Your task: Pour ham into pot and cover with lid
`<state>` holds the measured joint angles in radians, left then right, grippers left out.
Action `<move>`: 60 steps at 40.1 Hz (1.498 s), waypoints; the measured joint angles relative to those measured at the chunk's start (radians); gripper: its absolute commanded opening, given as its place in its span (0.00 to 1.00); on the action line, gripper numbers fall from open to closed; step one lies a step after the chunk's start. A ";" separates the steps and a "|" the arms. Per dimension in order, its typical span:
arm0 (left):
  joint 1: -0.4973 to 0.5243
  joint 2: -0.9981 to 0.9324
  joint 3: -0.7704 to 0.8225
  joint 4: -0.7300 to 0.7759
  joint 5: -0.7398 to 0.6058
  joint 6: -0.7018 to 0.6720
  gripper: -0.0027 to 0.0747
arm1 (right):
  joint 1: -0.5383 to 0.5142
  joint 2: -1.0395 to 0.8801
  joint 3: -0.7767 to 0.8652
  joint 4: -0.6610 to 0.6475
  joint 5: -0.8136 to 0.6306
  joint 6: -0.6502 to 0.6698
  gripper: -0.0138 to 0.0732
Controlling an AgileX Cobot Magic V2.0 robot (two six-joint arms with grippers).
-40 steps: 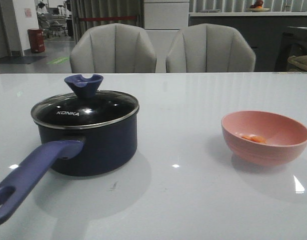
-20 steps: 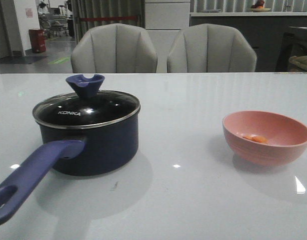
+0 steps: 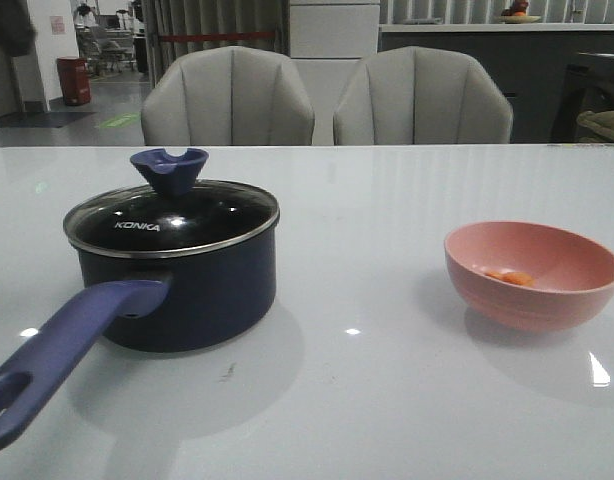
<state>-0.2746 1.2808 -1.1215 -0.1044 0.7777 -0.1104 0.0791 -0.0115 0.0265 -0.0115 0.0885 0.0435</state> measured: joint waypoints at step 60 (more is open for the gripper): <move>-0.221 0.683 -0.626 0.161 0.421 -0.309 0.86 | 0.000 0.000 0.000 0.000 0.000 0.000 0.33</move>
<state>-0.4957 1.9642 -1.7475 0.0566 1.1989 -0.4190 0.0791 -0.0115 0.0265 -0.0115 0.0885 0.0435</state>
